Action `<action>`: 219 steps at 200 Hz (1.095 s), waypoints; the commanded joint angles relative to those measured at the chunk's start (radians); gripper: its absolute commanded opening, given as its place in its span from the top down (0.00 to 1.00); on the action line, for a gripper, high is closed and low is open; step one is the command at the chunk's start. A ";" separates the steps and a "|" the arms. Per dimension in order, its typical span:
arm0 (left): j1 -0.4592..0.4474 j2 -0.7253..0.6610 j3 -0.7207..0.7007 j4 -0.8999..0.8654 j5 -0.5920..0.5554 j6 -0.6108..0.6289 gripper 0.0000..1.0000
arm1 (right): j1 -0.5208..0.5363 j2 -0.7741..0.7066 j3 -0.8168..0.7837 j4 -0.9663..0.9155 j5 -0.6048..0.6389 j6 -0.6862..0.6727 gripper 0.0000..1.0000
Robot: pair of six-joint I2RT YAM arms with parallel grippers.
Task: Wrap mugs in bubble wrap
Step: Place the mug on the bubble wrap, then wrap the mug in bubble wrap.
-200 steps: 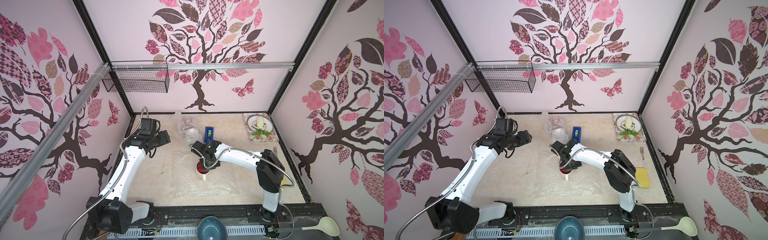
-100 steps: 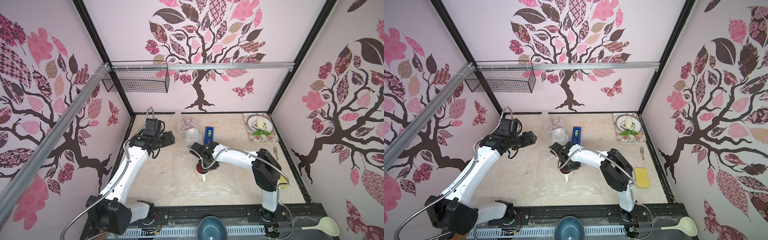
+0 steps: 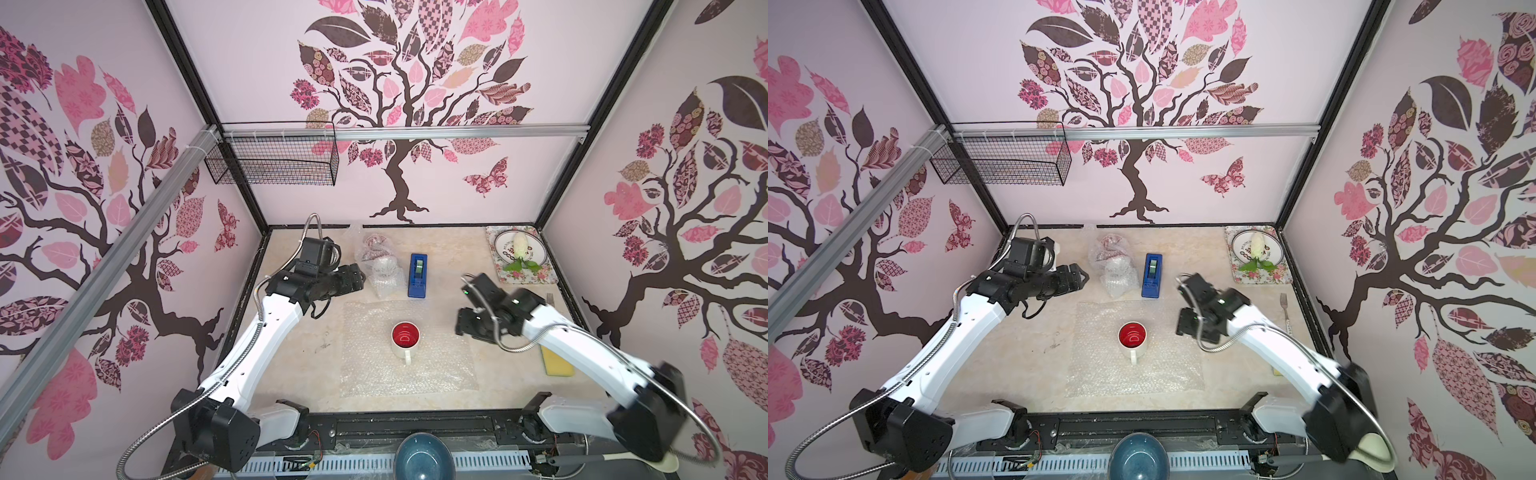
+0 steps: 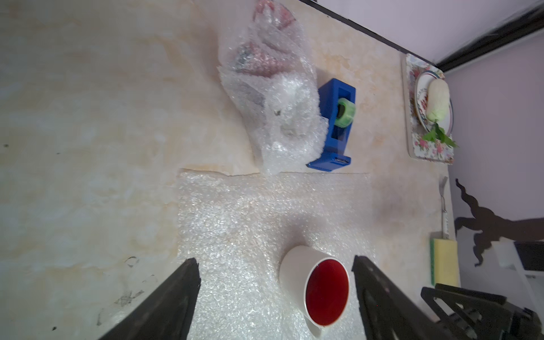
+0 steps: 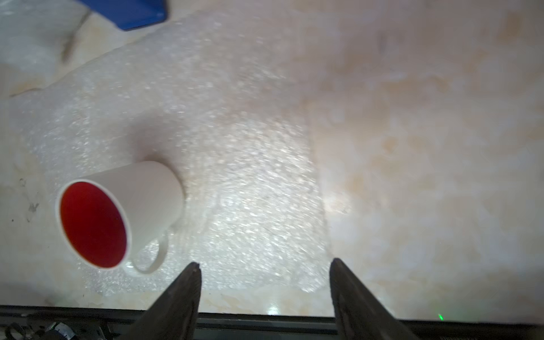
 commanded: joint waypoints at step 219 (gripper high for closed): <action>-0.042 -0.132 -0.142 0.036 -0.003 0.097 0.18 | 0.087 0.127 0.075 0.323 -0.412 0.083 1.00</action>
